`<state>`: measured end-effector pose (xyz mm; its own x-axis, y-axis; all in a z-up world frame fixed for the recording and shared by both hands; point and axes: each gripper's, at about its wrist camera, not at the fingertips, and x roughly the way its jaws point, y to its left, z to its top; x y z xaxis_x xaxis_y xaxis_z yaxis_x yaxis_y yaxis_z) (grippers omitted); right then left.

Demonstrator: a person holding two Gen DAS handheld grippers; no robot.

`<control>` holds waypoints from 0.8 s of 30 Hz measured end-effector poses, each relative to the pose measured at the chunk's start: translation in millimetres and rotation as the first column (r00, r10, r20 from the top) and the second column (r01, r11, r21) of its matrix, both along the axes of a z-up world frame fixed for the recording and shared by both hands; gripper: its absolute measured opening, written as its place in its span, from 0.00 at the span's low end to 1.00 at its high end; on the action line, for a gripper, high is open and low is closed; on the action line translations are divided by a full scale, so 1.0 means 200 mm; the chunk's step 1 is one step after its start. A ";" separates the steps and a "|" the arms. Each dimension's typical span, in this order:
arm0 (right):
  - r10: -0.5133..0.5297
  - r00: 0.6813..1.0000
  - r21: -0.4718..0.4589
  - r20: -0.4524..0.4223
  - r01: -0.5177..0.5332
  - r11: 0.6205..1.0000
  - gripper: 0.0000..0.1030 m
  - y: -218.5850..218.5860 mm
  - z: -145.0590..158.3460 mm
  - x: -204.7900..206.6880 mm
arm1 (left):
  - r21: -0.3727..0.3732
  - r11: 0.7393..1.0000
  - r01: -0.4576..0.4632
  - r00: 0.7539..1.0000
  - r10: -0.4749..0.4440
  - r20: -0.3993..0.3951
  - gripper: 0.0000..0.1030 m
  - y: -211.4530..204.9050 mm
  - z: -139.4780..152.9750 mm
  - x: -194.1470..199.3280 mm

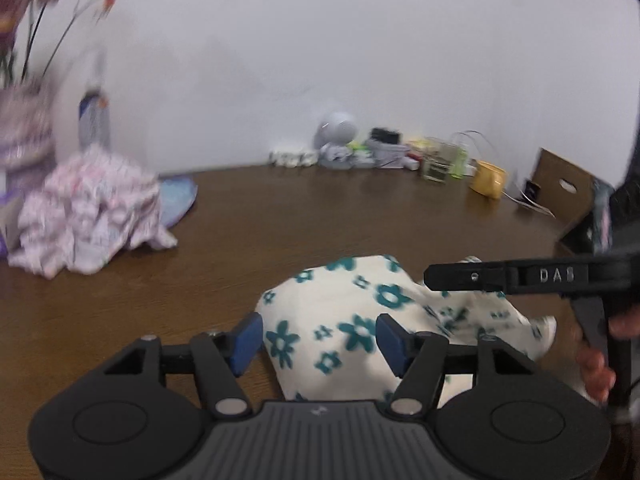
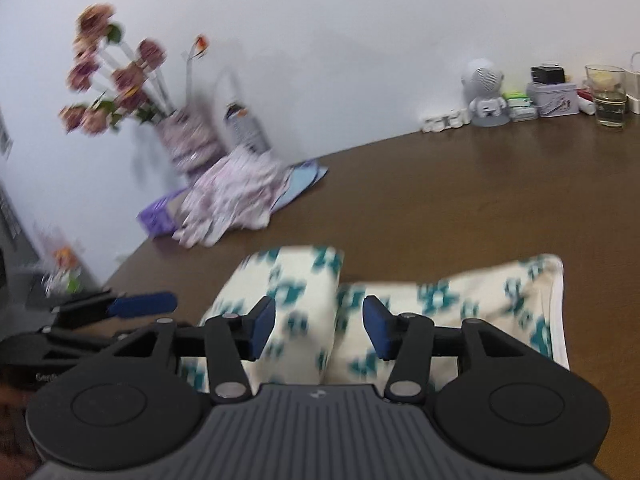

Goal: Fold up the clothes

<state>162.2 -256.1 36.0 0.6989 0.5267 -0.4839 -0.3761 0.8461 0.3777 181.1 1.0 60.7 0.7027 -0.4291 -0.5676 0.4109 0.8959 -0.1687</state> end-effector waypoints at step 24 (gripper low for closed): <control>-0.100 0.980 0.141 -0.169 0.125 0.982 0.18 0.04 -0.18 0.31 | -0.307 0.919 -0.246 0.948 0.162 -0.274 0.58 0.16 -0.17 0.31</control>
